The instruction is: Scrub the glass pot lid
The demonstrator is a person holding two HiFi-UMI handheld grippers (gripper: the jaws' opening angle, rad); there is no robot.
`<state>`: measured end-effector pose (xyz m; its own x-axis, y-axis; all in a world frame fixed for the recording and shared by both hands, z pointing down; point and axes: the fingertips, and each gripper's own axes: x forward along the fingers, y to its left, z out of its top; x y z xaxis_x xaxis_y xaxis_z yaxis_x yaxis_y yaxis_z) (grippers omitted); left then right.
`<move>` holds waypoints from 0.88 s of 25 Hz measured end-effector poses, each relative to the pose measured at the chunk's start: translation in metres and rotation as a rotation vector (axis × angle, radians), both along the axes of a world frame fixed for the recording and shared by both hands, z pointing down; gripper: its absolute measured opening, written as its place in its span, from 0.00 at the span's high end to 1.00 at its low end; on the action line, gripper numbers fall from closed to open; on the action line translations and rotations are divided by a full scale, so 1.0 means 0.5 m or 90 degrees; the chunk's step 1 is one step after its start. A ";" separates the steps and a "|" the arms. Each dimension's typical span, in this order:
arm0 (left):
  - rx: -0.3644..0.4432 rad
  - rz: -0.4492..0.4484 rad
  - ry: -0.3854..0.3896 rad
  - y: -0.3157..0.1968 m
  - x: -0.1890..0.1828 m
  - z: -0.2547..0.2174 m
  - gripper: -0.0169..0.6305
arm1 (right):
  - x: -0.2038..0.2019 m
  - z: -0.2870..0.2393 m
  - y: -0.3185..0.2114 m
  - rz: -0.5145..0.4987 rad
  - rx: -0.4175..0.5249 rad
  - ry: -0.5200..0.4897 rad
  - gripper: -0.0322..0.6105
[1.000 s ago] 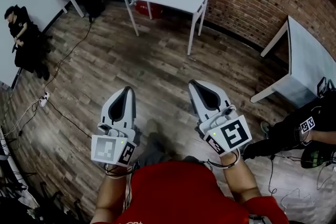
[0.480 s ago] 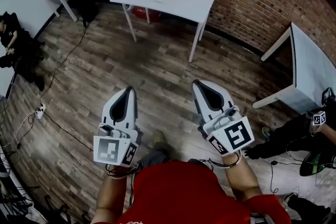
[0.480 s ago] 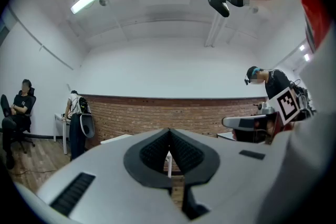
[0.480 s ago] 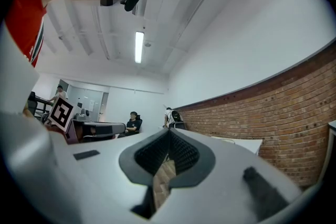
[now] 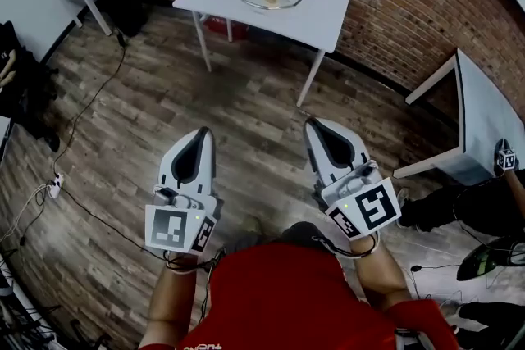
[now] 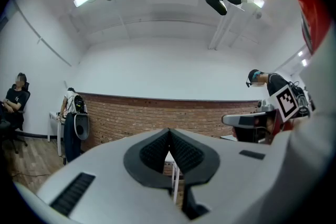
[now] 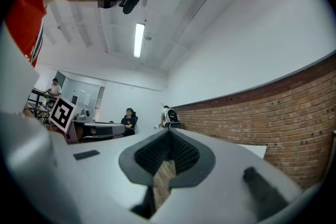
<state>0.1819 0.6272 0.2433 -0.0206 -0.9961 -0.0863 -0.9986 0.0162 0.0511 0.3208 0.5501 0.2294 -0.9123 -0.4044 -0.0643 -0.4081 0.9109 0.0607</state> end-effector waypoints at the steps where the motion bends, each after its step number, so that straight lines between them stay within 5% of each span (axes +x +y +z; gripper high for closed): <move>1: -0.001 0.002 0.001 -0.012 -0.013 0.001 0.95 | -0.015 0.000 -0.008 0.000 0.000 0.002 0.90; 13: -0.019 -0.010 0.010 -0.132 -0.140 0.032 0.95 | -0.131 0.049 -0.138 0.014 -0.022 0.013 0.90; 22: -0.022 -0.024 -0.003 -0.325 -0.243 0.032 0.95 | -0.223 0.051 -0.343 0.022 0.003 0.011 0.90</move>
<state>0.0604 0.4647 0.2592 -0.0572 -0.9970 -0.0524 -0.9974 0.0549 0.0458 0.2091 0.3785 0.2550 -0.8990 -0.4351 -0.0505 -0.4378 0.8962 0.0720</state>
